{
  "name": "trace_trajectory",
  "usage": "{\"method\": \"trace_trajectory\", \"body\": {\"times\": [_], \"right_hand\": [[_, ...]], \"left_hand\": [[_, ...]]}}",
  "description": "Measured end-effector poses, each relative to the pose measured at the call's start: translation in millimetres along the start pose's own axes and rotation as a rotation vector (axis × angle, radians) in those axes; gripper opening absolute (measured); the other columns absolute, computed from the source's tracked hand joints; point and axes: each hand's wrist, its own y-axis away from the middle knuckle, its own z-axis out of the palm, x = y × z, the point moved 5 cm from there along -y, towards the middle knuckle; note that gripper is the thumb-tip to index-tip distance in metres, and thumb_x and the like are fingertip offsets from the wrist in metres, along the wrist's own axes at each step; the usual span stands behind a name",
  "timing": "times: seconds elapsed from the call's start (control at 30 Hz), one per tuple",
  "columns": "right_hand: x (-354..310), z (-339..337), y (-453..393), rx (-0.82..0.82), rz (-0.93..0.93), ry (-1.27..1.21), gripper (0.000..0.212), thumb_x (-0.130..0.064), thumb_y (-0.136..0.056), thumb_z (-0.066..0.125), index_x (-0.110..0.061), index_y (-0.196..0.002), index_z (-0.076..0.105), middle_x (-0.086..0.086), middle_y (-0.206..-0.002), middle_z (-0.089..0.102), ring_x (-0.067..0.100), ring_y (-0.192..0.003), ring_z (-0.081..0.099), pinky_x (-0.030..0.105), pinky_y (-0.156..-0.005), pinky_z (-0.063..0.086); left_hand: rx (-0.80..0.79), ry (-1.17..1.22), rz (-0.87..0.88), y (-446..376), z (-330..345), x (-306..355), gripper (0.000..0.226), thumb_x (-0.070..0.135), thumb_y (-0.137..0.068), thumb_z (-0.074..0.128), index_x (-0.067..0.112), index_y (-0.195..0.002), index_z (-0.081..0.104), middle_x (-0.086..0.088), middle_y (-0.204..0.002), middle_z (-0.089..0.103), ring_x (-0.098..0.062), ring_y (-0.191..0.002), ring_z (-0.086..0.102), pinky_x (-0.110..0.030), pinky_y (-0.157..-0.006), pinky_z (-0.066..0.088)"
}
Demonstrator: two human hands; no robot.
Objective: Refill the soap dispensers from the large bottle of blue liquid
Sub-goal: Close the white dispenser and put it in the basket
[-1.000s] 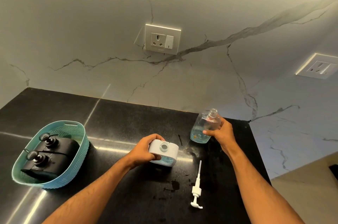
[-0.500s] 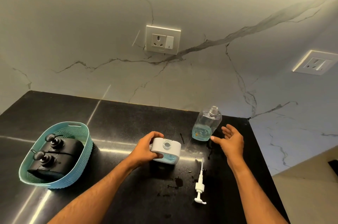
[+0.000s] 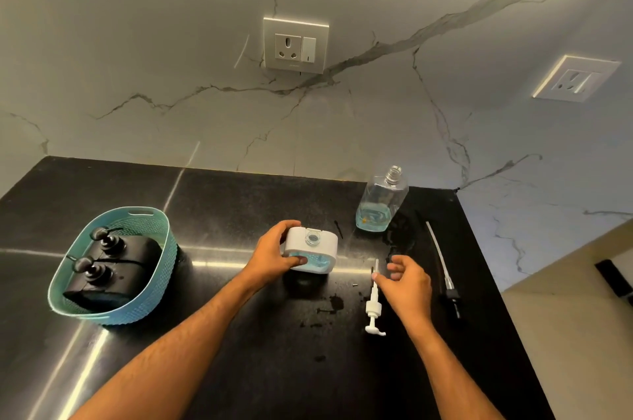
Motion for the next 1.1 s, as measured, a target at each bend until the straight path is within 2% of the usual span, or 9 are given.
{"method": "trace_trajectory", "body": {"times": [0.17,0.33,0.43,0.6,0.7,0.77,0.83,0.93,1.1], "right_hand": [[5,13,41,-0.043,-0.011,0.264,0.057,-0.046,-0.068,0.089,-0.021,-0.112,0.061,-0.006,-0.097,0.064,0.015,-0.089,0.062,0.027,-0.074,0.042],[8,24,62,-0.091,0.006,0.393,0.059,-0.036,-0.073,0.086,-0.019,-0.12,0.053,0.002,-0.114,0.059,0.023,-0.105,0.062,0.029,-0.082,0.047],[6,22,66,-0.071,0.001,0.375,0.048,-0.021,-0.076,0.082,-0.018,-0.115,0.054,0.003,-0.111,0.059,0.023,-0.099,0.062,0.027,-0.077,0.042],[-8,5,63,0.02,-0.046,0.274,0.032,-0.012,-0.074,0.077,-0.017,-0.1,0.058,-0.002,-0.093,0.06,0.02,-0.086,0.061,0.032,-0.073,0.04],[-30,-10,63,0.083,-0.124,0.186,0.027,-0.012,-0.071,0.08,-0.02,-0.085,0.059,-0.006,-0.079,0.062,0.015,-0.072,0.062,0.036,-0.066,0.05],[-51,-20,62,0.099,-0.19,0.11,0.027,-0.013,-0.071,0.082,-0.022,-0.085,0.062,-0.007,-0.08,0.065,0.012,-0.07,0.065,0.039,-0.065,0.056],[-76,-29,61,0.121,-0.279,0.061,0.028,-0.014,-0.072,0.083,-0.024,-0.09,0.065,-0.008,-0.085,0.067,0.006,-0.074,0.065,0.031,-0.063,0.058],[-113,-41,62,0.154,-0.406,0.041,0.03,-0.017,-0.073,0.084,-0.024,-0.098,0.07,-0.009,-0.094,0.066,0.001,-0.08,0.064,0.01,-0.064,0.049],[-157,-46,63,0.125,-0.515,0.04,0.028,-0.02,-0.074,0.084,-0.018,-0.099,0.073,-0.006,-0.099,0.069,0.002,-0.085,0.064,0.007,-0.071,0.046]], "left_hand": [[0.04,-0.012,0.014,5,-1,1,0.076,0.009,-0.078,0.086,0.023,-0.142,0.048,0.004,-0.141,0.054,-0.008,-0.127,0.049,-0.026,-0.101,0.046],[0.041,-0.077,0.061,8,-1,6,0.079,0.015,-0.077,0.088,0.023,-0.144,0.047,0.003,-0.144,0.052,-0.008,-0.129,0.048,-0.032,-0.106,0.048],[0.03,-0.093,0.109,8,-1,10,0.079,0.018,-0.076,0.089,0.023,-0.144,0.047,0.004,-0.144,0.052,-0.008,-0.128,0.05,-0.033,-0.107,0.049],[0.032,-0.132,0.173,6,1,19,0.077,0.027,-0.076,0.089,0.024,-0.142,0.049,0.007,-0.139,0.054,-0.003,-0.122,0.051,-0.02,-0.101,0.046],[0.05,-0.158,0.176,6,1,20,0.065,0.028,-0.081,0.085,0.025,-0.138,0.054,0.007,-0.136,0.057,-0.004,-0.121,0.052,-0.028,-0.105,0.048],[0.066,-0.157,0.164,6,0,20,0.058,0.027,-0.083,0.083,0.025,-0.135,0.058,0.007,-0.135,0.06,-0.009,-0.123,0.053,-0.035,-0.107,0.049],[0.081,-0.148,0.151,6,-2,21,0.055,0.026,-0.082,0.084,0.024,-0.132,0.061,0.007,-0.132,0.063,-0.012,-0.124,0.054,-0.038,-0.107,0.05],[0.109,-0.127,0.132,6,-3,21,0.055,0.024,-0.079,0.086,0.024,-0.13,0.065,0.007,-0.129,0.065,-0.011,-0.123,0.055,-0.039,-0.106,0.052],[0.134,-0.09,0.114,7,-1,19,0.054,0.022,-0.079,0.087,0.027,-0.128,0.065,0.009,-0.128,0.065,-0.011,-0.123,0.056,-0.042,-0.106,0.052]]}}
